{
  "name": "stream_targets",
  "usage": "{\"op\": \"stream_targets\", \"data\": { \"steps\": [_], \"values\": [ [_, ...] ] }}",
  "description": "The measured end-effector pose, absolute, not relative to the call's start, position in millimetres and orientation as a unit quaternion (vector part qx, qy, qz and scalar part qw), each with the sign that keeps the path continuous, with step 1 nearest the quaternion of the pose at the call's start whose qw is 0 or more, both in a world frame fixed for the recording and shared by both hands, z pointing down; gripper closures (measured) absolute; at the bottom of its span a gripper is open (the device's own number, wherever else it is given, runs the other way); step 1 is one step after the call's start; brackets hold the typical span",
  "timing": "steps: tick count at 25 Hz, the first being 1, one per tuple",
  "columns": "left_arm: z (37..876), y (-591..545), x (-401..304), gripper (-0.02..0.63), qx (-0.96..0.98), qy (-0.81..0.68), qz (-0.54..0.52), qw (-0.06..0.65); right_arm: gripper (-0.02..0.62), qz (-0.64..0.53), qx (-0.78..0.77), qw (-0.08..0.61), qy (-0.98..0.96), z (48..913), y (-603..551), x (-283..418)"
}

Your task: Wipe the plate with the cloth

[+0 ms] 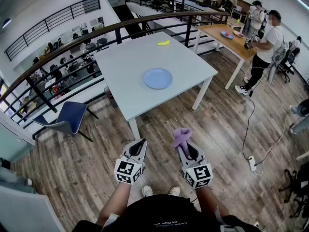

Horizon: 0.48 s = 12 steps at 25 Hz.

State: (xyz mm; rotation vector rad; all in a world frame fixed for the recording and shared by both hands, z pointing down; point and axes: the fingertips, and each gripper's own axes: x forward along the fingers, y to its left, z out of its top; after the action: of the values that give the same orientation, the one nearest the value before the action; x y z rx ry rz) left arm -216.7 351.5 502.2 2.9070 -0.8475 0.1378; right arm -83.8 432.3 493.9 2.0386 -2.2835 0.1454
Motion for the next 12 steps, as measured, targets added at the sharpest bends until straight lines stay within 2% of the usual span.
{"op": "stream_targets", "data": {
  "steps": [12],
  "values": [
    [494.6,348.8,-229.0,0.594,0.958,-0.280,0.040,0.051,0.491,0.040,0.674,0.035,-0.736,486.9,428.4,-88.3]
  ]
}}
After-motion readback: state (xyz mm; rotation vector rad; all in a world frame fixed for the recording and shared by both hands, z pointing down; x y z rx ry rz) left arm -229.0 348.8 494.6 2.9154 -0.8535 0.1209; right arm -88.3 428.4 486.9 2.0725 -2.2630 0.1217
